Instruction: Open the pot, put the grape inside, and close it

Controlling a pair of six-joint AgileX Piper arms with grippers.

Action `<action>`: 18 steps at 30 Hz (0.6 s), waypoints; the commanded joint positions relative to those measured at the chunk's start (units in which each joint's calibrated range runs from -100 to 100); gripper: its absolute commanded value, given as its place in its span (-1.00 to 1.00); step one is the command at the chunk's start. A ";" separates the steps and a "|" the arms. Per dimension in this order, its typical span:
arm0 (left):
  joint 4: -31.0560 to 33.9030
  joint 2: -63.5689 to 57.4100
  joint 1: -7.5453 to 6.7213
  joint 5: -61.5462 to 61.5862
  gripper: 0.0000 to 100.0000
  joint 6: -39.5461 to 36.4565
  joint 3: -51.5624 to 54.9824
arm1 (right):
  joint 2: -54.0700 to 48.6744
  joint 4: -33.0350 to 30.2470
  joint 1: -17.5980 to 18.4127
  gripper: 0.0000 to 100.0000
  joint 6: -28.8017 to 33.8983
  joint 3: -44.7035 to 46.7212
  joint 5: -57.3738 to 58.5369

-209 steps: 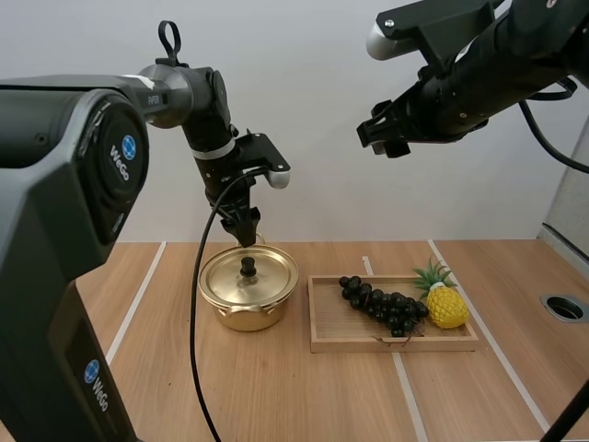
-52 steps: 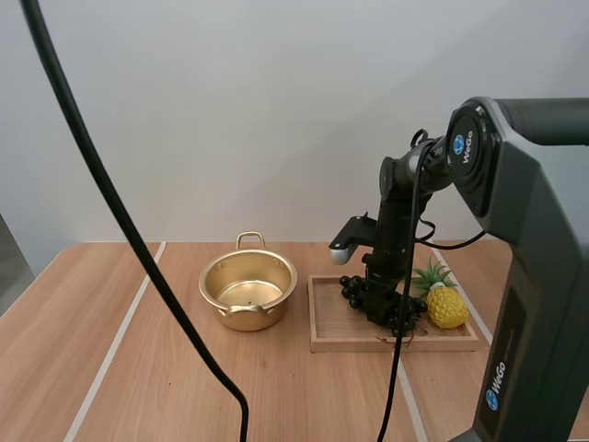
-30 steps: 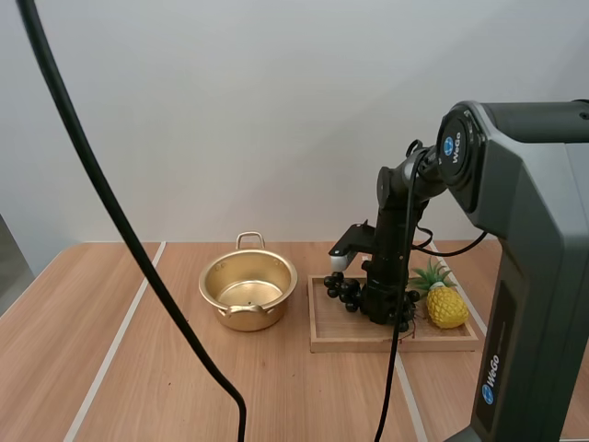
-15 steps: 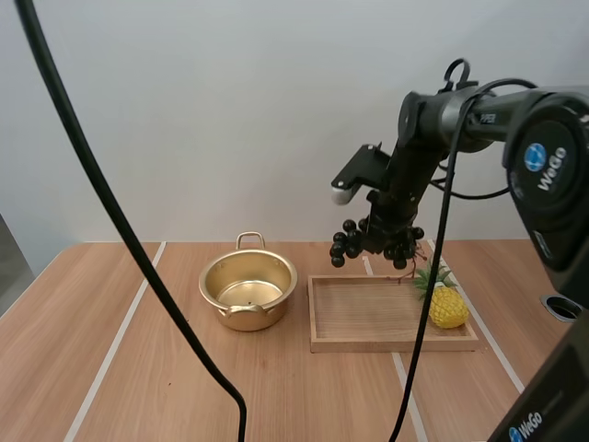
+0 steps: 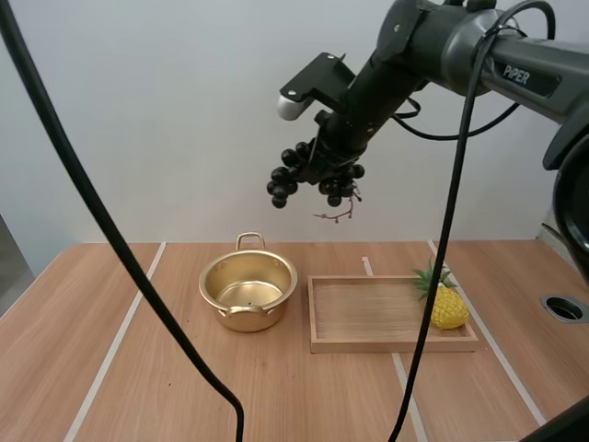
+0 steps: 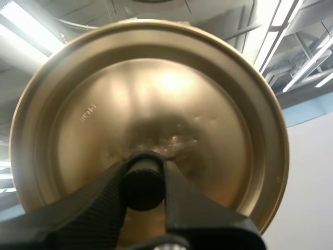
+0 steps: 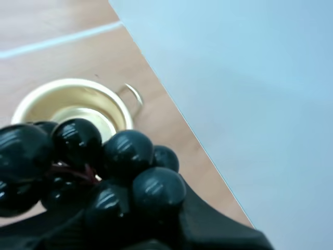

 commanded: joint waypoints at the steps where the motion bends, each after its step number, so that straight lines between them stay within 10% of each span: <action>1: 0.50 -0.72 -0.24 -3.28 -1.00 0.12 -0.36 | -0.59 1.11 3.31 -1.00 2.56 -0.87 0.48; 18: 0.50 -0.85 -0.24 -4.04 -1.00 0.12 -0.36 | 15.92 1.11 10.36 -1.00 3.36 -0.87 -14.34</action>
